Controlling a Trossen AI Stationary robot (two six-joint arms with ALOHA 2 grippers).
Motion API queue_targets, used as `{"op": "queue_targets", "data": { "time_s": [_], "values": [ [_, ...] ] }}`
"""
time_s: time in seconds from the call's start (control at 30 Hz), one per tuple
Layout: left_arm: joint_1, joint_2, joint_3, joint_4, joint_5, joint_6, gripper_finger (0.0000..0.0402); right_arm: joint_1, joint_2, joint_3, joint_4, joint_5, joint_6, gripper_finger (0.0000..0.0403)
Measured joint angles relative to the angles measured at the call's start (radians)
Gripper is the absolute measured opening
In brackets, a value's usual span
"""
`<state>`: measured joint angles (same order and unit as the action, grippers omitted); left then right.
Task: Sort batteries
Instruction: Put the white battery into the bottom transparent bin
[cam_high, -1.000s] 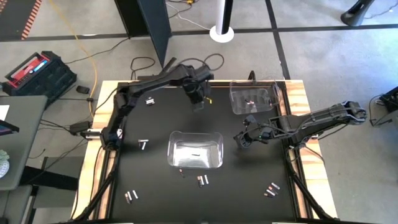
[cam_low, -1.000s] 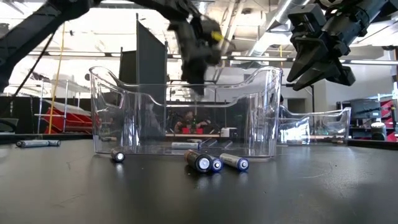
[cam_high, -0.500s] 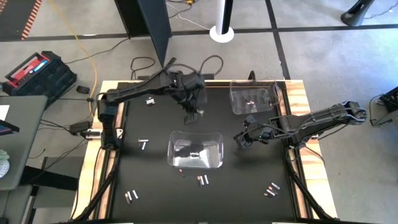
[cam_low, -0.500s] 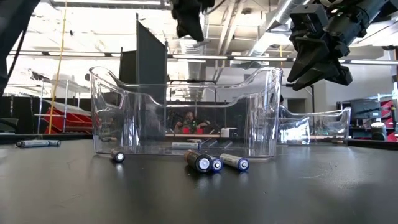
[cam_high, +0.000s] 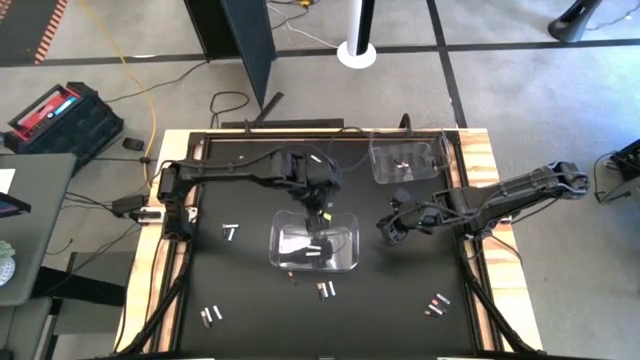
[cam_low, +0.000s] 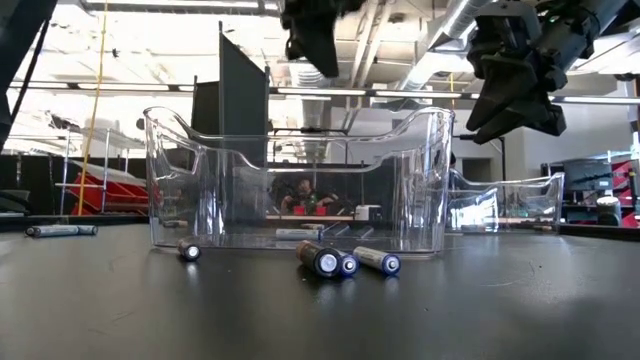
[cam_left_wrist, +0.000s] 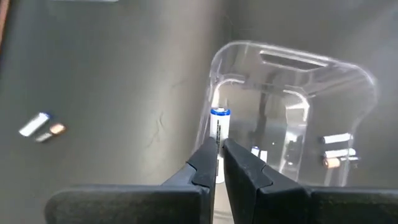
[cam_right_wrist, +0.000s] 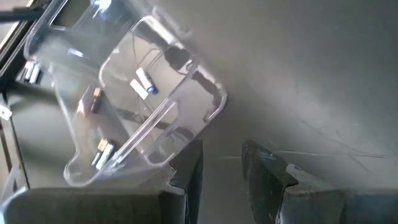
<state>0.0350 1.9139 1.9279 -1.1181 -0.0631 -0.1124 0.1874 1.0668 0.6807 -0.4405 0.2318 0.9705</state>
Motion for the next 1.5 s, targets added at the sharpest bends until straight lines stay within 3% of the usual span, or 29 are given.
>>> {"op": "queue_targets", "data": {
  "time_s": [0.37,0.63,0.83,1.5],
  "values": [
    [-0.02,0.002,-0.321,0.299,0.038,-0.126,0.002,0.077,0.0,0.0,0.0,0.0,-0.004,0.0127],
    [-0.036,0.002,-0.456,0.372,0.04,-0.193,0.002,0.101,0.0,0.0,-0.001,0.0,-0.01,0.0127],
    [-0.057,0.001,-0.509,0.441,0.041,-0.203,0.002,0.101,0.0,0.0,-0.001,0.0,-0.012,0.0127],
    [-0.093,0.001,-0.509,0.467,0.041,-0.075,0.0036,0.1,0.0,0.0,-0.001,0.0,-0.016,0.0127]
  ]
}}
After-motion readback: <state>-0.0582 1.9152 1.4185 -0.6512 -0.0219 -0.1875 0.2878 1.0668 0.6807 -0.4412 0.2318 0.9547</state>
